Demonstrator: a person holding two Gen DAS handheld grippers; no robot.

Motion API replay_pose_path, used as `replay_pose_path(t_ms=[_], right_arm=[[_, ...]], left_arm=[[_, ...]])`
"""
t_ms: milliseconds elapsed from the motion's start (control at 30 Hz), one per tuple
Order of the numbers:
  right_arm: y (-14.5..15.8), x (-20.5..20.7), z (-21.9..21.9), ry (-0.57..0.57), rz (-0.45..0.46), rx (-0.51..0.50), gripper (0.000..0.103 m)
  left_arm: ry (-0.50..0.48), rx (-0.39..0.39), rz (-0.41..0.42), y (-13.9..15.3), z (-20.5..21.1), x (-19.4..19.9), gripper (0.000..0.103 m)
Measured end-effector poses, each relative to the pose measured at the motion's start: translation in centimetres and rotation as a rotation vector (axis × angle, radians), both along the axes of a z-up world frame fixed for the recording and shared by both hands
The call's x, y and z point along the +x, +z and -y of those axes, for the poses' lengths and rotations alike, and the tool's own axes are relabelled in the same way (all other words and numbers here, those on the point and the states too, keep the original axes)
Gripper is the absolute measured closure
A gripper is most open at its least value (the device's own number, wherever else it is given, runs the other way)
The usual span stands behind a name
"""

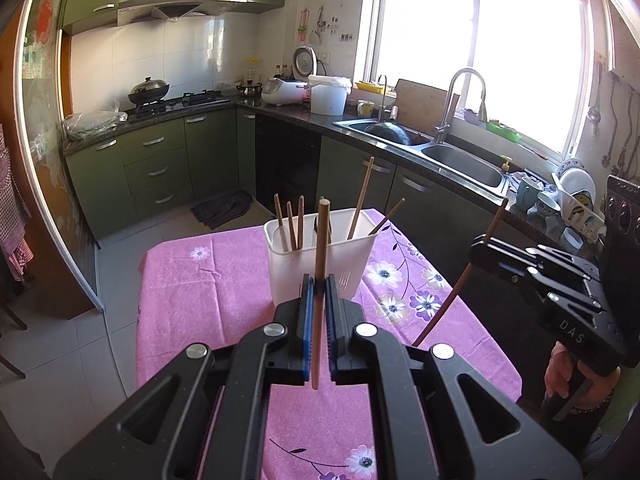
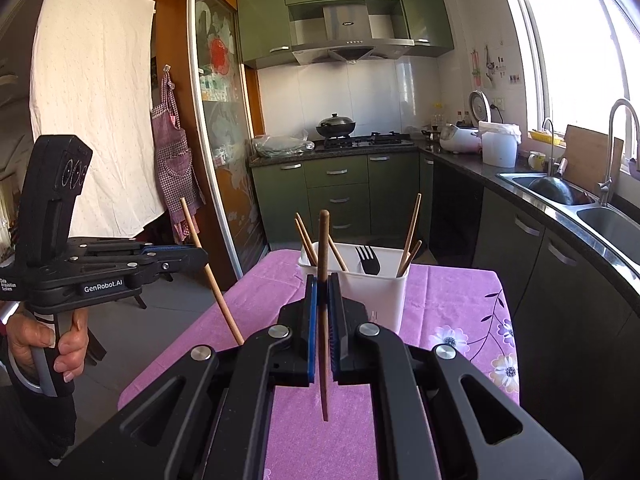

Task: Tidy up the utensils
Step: 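Lower the left gripper's chopstick into the white holder while the right gripper carries its chopstick over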

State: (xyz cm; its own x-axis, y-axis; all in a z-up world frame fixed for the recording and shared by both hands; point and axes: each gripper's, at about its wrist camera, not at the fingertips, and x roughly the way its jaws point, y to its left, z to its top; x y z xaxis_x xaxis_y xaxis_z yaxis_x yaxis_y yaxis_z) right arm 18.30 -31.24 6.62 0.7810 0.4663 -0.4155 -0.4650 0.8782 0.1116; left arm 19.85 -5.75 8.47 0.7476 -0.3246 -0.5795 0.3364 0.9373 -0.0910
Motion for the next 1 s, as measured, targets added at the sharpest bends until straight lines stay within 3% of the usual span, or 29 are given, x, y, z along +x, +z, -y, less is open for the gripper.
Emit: replay_pose_path(t_ms=[500,1000], right_arm=[[-1.1,1.9,2.6,-0.016,-0.031,0.025,0.097],[-2.8,2.1,4.3,-0.026,-0.068,0.036,0.097]], left_arm=[[-0.018,-0.010,0.080,6.2,3.1,5.5,0.097],[0.038,0.023,0.107,7.9,4.5,9.0,0.097]])
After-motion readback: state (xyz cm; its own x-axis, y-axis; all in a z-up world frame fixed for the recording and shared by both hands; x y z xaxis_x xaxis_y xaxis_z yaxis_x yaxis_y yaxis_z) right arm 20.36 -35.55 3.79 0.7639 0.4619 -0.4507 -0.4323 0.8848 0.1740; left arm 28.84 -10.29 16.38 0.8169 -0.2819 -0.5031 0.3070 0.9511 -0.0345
